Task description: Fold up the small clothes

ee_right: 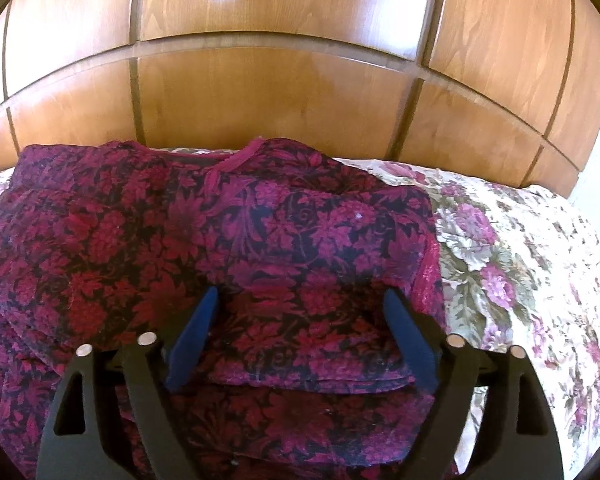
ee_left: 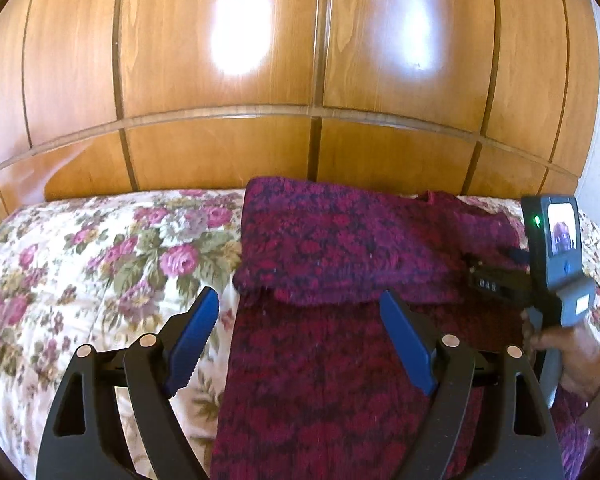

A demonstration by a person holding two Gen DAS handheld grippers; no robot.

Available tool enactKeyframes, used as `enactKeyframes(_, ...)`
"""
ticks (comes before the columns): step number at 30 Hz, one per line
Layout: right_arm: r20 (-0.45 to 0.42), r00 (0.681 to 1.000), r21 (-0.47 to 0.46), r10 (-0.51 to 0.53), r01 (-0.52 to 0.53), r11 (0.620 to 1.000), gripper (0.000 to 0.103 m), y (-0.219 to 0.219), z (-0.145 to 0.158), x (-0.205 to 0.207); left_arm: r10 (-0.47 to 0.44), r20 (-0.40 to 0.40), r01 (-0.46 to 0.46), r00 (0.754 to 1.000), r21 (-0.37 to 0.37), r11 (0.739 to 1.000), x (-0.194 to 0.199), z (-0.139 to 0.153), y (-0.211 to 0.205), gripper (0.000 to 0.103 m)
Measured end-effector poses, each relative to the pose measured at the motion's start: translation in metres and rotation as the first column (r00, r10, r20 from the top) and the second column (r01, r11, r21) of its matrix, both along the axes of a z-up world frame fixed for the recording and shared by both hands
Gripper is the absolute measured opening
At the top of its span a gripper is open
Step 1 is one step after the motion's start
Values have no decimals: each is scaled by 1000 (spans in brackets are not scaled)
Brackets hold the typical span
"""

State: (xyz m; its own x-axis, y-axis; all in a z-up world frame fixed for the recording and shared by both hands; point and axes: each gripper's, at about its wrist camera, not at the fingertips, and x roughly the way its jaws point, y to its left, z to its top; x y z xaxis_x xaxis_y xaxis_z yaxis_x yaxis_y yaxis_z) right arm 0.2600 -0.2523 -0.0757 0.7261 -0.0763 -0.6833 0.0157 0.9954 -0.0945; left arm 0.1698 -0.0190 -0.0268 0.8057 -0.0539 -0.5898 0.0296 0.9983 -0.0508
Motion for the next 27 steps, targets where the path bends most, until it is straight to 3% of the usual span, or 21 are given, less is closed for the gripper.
enactKeyframes(6,1,1000,-30,-15,15,999,99,2,7,-8,-2,-17,2,1000,8,1000,-21,-8,1,82)
enactKeyframes(12,-24,1000,41,-6,7,999,100,-6,14,-29,1,-47,-1,999,16,1000,-38,-21,4,82)
enactKeyframes(15,-81,996,55,22,-18,998,100,-10,11,-41,9,-74,-8,997,16,1000,-46,-31,8,82)
enactKeyframes(24,-204,977,96,67,-48,994,100,-45,-5,-94,-2,-204,-17,979,-93,996,-74,-61,49,81)
enactKeyframes(27,-240,967,126,86,-57,990,100,-57,-8,-117,-50,-263,8,963,-161,987,-88,-72,60,71)
